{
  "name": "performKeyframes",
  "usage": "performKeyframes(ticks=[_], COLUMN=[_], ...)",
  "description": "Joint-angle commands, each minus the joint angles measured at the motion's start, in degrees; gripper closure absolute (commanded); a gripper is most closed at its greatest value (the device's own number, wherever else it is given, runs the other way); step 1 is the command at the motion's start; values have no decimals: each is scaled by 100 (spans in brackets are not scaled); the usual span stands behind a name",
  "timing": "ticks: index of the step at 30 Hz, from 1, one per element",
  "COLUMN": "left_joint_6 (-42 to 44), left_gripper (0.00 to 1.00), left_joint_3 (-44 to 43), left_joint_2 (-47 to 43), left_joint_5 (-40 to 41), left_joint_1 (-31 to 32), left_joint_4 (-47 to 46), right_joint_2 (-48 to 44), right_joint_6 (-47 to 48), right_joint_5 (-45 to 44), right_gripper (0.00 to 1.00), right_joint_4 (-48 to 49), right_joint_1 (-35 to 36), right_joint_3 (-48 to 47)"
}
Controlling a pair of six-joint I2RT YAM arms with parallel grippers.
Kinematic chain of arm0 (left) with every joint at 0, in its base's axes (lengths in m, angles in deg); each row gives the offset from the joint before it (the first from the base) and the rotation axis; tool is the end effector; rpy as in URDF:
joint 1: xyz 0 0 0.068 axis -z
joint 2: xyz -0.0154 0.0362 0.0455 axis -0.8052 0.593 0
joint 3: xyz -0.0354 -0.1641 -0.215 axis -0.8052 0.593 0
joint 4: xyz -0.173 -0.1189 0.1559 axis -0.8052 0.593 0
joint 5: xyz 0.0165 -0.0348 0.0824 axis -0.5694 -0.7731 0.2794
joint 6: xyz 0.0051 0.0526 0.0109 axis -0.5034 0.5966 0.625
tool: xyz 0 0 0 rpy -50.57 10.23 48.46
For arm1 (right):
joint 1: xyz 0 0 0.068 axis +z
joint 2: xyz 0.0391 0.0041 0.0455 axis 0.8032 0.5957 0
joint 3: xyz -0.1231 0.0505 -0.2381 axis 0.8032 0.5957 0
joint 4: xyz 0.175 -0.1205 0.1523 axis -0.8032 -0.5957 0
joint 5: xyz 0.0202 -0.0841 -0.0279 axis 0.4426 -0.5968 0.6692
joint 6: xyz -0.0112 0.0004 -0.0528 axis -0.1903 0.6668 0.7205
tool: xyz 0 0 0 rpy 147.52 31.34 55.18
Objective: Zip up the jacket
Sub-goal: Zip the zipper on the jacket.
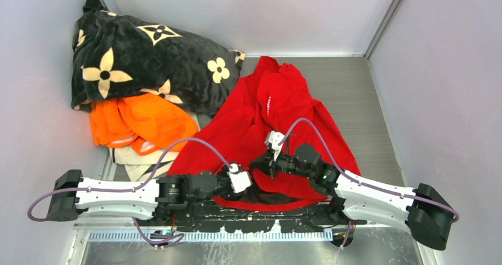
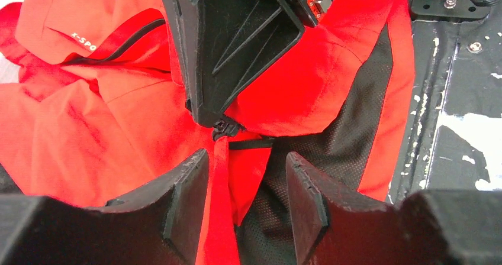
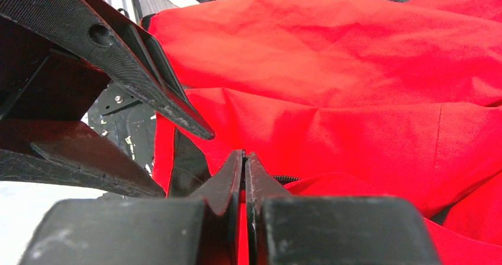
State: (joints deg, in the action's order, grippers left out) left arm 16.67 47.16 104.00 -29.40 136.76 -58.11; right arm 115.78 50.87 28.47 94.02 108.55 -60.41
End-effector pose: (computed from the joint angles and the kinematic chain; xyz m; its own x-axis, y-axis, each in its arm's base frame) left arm 0.0359 -0.1960 0.2377 0.0985 0.3904 -0.9154 0.8899 0.3772 0.2566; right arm 0.1082 0.1705 0.2231 -0.1854 -0.0972 -0.9778 -0.9205 0.3654 0.1382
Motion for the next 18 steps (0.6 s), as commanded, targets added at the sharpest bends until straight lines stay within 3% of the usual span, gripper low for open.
performKeyframes(ticks=[1, 6, 15, 18], left_joint_6=[275, 553, 778, 811], left_gripper=[50, 63, 67, 76], left_joint_3=[-60, -127, -301, -293], left_joint_2=[-10, 405, 1049, 1054], left_joint_5=[42, 213, 470, 507], left_joint_1=[-11, -183, -293, -303], left_joint_4=[-269, -314, -492, -604], right_joint_2=[-120, -100, -82, -74], right_joint_6=[88, 95, 94, 90], right_joint_5=[70, 88, 88, 64], right_gripper=[99, 99, 99, 99], right_joint_4=[281, 283, 275, 266], right_joint_1=[-18, -18, -19, -19], right_joint_3=[-95, -95, -104, -107])
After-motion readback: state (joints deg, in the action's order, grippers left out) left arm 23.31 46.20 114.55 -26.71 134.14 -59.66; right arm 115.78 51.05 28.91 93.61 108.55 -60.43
